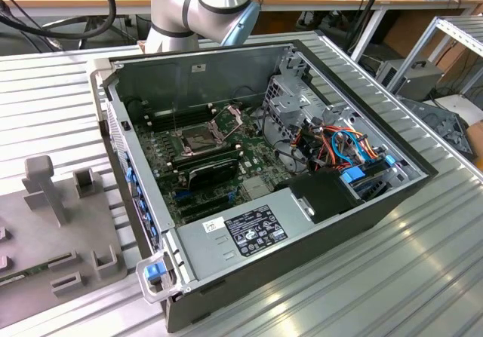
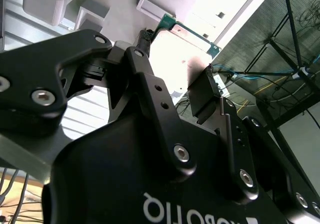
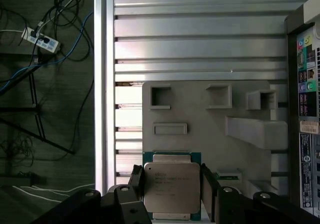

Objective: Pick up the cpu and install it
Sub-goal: 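Pick up the cpu and move it towards the insertion slot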

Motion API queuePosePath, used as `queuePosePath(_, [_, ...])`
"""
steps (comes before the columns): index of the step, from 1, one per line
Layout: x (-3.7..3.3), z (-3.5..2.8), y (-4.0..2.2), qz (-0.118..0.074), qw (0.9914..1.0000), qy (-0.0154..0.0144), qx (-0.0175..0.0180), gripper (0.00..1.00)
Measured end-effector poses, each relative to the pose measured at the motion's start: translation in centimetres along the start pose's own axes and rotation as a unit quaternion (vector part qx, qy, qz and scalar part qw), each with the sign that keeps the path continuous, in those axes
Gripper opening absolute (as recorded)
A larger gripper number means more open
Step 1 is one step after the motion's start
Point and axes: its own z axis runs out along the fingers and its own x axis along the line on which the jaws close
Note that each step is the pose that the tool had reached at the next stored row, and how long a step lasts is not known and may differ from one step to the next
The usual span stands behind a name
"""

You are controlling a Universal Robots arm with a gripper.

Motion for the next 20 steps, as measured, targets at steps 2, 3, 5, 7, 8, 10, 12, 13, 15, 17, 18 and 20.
queuePosePath(2, [0.0, -0.06, 0.0, 0.0, 1.0, 0.0, 0.0, 0.55])
queuePosePath(3, [0.01, -0.1, 0.01, 0.0, 1.0, 0.0, 0.0, 0.55])
queuePosePath(5, [0.01, -0.18, 0.01, 0.0, 1.0, 0.0, 0.0, 0.55])
queuePosePath(7, [0.01, -0.26, 0.01, 0.0, 1.0, 0.0, 0.0, 0.55])
queuePosePath(8, [0.01, -0.34, 0.02, 0.0, 1.0, 0.0, 0.0, 0.55])
queuePosePath(10, [0.02, -0.42, 0.02, 0.0, 1.0, 0.0, 0.0, 0.55])
queuePosePath(12, [0.02, -0.58, 0.03, 0.0, 1.0, 0.0, 0.0, 0.55])
queuePosePath(13, [0.03, -0.63, 0.03, 0.0, 1.0, 0.0, 0.0, 0.55])
queuePosePath(15, [0.03, -0.72, 0.04, 0.0, 1.0, 0.0, 0.0, 0.55])
queuePosePath(17, [0.03, -0.83, 0.04, 0.0, 1.0, 0.0, 0.0, 0.55])
queuePosePath(18, [0.04, -0.88, 0.04, 0.0, 1.0, 0.0, 0.0, 0.55])
queuePosePath(20, [0.04, -1.01, 0.05, 0.0, 1.0, 0.0, 0.0, 0.55])
